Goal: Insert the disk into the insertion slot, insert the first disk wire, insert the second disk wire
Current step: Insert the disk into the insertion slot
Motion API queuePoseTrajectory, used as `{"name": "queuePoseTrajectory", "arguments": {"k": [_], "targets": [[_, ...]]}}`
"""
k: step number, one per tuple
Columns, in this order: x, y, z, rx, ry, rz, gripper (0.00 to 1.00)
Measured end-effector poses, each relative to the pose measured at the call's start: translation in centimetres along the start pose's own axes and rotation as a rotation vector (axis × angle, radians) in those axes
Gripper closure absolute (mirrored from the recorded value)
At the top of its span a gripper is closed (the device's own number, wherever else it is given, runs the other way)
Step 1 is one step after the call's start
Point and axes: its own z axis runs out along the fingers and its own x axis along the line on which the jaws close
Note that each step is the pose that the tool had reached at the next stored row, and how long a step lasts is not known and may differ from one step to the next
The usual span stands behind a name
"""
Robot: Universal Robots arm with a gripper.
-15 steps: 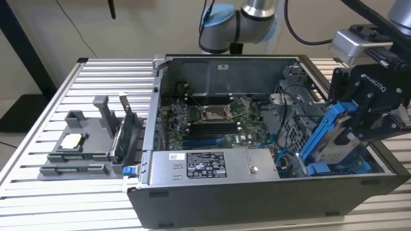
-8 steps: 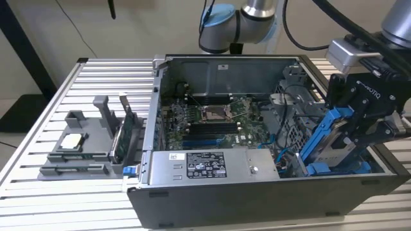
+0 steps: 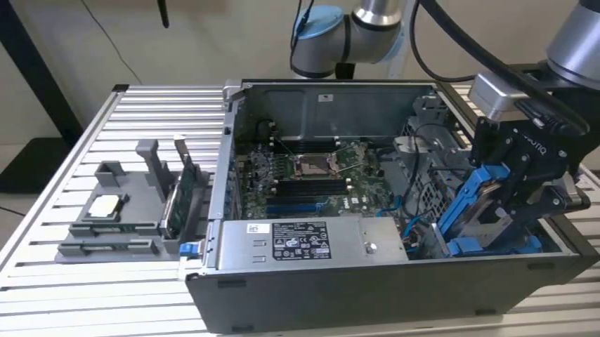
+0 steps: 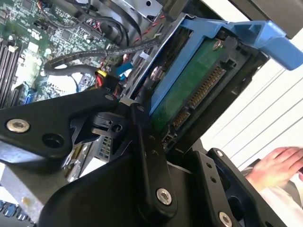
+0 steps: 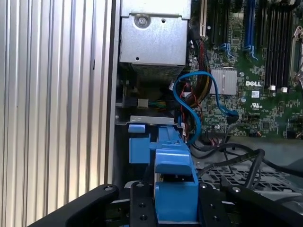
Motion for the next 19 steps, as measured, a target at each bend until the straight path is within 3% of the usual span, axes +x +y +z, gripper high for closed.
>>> {"name": "queuePoseTrajectory", "arguments": {"k": [4,5,6,19], "targets": [[0.01,0.0,-0.01,0.0,-0.0001,0.0,0.66],[0.01,0.0,-0.1,0.0,0.0002,0.0,0.6],[0.0,0.01,-0.23,-0.0001,-0.0001,0.0,0.6],[0.02,0.11,-2.76,-0.0001,-0.0001,0.0,0.6]]}}
